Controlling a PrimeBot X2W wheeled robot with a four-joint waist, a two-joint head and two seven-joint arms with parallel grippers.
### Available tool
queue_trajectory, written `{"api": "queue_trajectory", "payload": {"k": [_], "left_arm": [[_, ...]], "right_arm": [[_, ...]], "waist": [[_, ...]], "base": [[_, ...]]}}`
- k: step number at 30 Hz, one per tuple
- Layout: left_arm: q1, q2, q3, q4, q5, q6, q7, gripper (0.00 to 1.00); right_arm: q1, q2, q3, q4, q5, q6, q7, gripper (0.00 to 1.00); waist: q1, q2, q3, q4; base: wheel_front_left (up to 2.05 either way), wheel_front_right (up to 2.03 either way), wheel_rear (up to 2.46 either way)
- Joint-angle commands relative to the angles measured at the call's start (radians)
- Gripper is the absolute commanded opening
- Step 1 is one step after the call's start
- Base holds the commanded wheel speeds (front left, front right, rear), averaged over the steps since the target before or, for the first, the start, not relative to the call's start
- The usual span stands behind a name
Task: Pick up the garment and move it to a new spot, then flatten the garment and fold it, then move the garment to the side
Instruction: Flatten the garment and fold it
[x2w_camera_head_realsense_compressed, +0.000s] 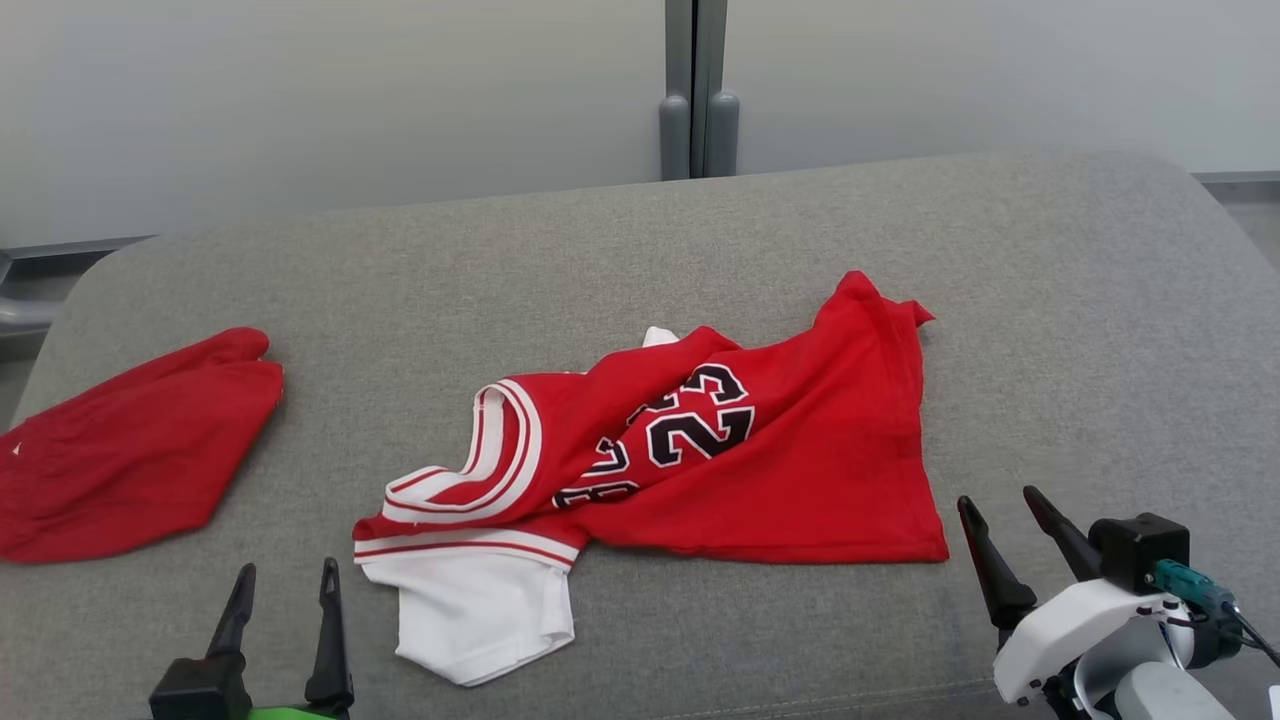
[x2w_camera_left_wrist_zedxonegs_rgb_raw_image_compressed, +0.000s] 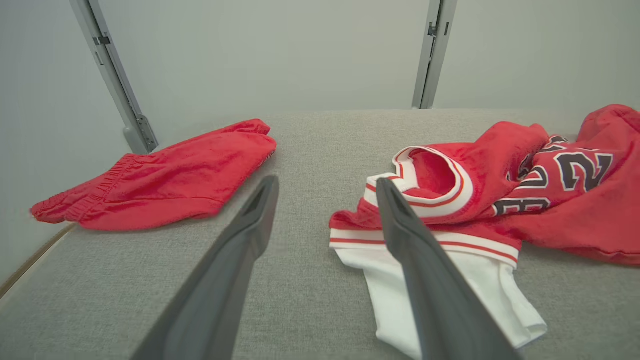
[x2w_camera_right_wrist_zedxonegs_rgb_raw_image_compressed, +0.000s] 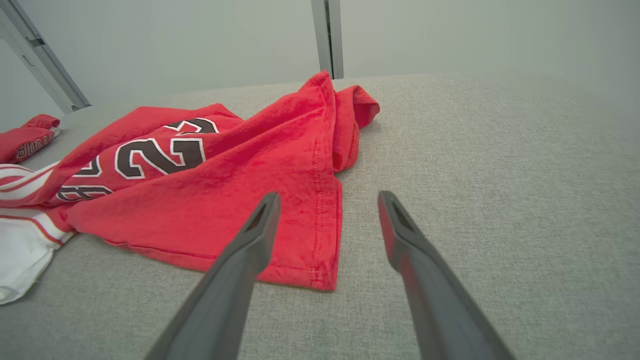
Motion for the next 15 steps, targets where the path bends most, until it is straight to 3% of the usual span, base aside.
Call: {"api": "queue_trajectory", "payload": {"k": [1,15], "left_arm": [[-0.001,-0.002,-0.007,0.013,-0.006,-0.005,-0.003,1.00],[-0.058,-0.008,-0.122,0.252,-0.073,-0.027,-0.003,1.00]], "right_arm": [[-0.017,0.005,0.008,0.014,0.006,0.000,0.000,1.00],[-0.109,0.039,0.070,0.186,0.001,-0.001,-0.010,1.00]], "waist": [[0.0000,0.0000,0.004,0.002],[0.0000,0.0000,0.025,0.018]], "base": [[0.00,0.00,0.00],[0.00,0.00,0.00]]}}
